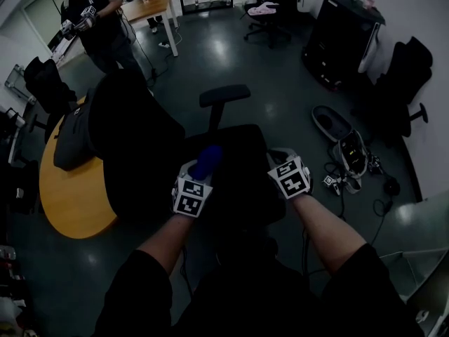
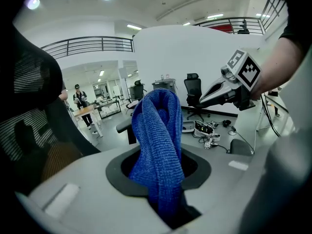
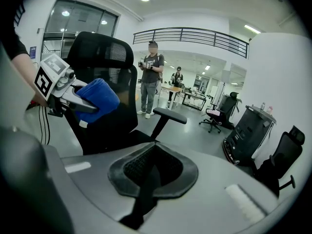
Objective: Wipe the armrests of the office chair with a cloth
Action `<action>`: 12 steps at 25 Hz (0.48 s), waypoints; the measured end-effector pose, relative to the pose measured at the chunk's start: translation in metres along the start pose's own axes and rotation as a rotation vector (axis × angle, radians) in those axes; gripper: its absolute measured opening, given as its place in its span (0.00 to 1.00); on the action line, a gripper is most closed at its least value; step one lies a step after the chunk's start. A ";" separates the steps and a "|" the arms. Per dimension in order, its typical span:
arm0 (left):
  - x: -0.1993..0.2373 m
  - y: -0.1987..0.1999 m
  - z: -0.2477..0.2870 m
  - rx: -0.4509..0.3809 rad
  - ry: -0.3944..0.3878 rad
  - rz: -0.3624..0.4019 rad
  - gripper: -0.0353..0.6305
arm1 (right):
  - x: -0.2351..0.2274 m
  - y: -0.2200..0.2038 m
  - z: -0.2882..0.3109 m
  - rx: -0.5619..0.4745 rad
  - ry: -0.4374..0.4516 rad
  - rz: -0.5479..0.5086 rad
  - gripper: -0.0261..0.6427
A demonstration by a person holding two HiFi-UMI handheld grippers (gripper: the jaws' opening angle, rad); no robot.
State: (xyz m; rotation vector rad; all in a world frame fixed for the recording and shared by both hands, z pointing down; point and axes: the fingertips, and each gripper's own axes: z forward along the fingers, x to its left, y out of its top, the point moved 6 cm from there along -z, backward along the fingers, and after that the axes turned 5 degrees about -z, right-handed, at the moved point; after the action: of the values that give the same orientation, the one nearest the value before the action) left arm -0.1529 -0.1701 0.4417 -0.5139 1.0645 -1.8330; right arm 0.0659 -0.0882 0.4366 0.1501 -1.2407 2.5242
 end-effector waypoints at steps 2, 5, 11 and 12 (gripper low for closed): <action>-0.004 0.001 -0.001 -0.002 0.012 -0.004 0.24 | -0.003 -0.004 -0.001 -0.007 0.011 -0.002 0.05; -0.011 -0.001 0.000 0.006 0.027 -0.012 0.24 | -0.005 -0.013 -0.001 -0.010 0.033 -0.002 0.05; -0.030 -0.015 -0.007 0.042 0.045 -0.019 0.24 | 0.004 -0.032 -0.005 -0.002 0.087 -0.016 0.05; -0.033 -0.019 -0.009 0.050 0.046 -0.026 0.24 | 0.007 -0.035 -0.007 0.000 0.096 -0.015 0.04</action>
State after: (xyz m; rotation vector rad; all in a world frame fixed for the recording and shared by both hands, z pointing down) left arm -0.1529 -0.1335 0.4562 -0.4596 1.0447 -1.8972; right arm 0.0716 -0.0613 0.4605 0.0380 -1.1982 2.4876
